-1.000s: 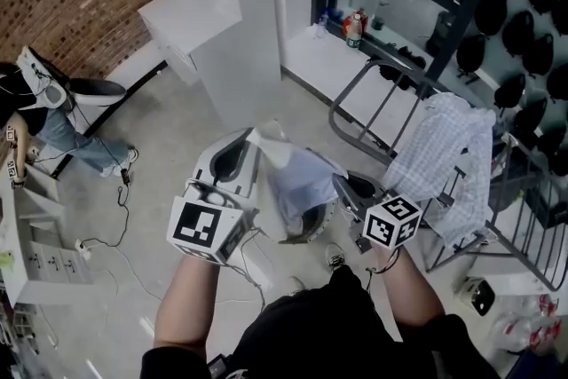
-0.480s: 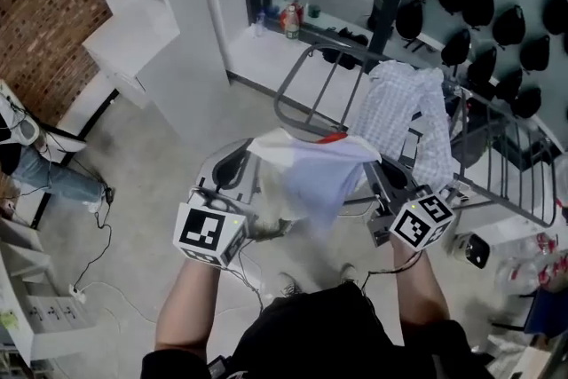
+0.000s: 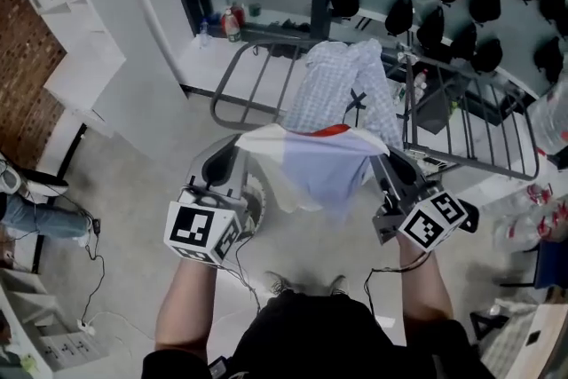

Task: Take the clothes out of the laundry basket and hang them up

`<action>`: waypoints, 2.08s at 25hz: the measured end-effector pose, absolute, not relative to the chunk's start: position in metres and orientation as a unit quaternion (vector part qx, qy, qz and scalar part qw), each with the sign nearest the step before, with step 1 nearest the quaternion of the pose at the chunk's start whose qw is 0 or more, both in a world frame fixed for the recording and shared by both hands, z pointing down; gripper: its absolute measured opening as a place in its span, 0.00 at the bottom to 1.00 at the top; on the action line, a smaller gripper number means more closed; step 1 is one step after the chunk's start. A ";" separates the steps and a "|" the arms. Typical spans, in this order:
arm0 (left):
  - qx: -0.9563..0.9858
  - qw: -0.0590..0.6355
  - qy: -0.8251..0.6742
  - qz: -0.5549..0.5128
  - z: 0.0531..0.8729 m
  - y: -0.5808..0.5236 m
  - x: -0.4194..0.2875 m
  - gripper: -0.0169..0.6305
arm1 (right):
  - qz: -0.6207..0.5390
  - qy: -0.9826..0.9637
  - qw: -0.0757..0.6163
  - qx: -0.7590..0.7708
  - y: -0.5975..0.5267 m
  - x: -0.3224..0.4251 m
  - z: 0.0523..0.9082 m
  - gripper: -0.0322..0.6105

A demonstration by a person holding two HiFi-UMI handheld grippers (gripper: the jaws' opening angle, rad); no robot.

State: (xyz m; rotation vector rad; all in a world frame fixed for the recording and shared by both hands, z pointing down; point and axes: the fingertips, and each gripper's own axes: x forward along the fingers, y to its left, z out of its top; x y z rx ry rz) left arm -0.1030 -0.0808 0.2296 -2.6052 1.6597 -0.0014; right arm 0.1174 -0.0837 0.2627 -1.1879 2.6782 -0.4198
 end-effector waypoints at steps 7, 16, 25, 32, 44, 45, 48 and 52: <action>-0.862 0.047 0.504 0.003 0.217 -0.083 0.013 0.04 | -0.150 0.888 0.094 -0.424 -0.058 0.229 0.274 0.08; -0.882 0.045 0.468 0.011 0.209 -0.074 0.145 0.04 | -0.151 0.879 0.119 -0.437 -0.028 0.352 0.279 0.08; -0.894 0.063 0.442 0.022 0.168 -0.070 0.218 0.04 | -0.185 0.887 0.122 -0.405 -0.016 0.380 0.315 0.14; -0.904 0.071 0.422 0.025 0.158 -0.074 0.214 0.04 | -0.189 0.910 0.060 -0.364 -0.006 0.319 0.361 0.30; -0.924 0.060 0.376 0.035 0.159 -0.097 0.168 0.04 | -0.222 0.920 -0.013 -0.322 -0.007 0.208 0.411 0.08; -0.925 0.058 0.374 0.036 0.159 -0.100 0.163 0.04 | -0.219 0.916 -0.009 -0.337 -0.010 0.210 0.409 0.08; -0.929 0.049 0.365 0.036 0.164 -0.109 0.148 0.04 | -0.211 0.890 0.018 -0.405 -0.018 0.234 0.399 0.07; -0.937 0.041 0.347 0.033 0.171 -0.119 0.136 0.04 | -0.195 0.834 0.084 -0.509 -0.019 0.290 0.362 0.07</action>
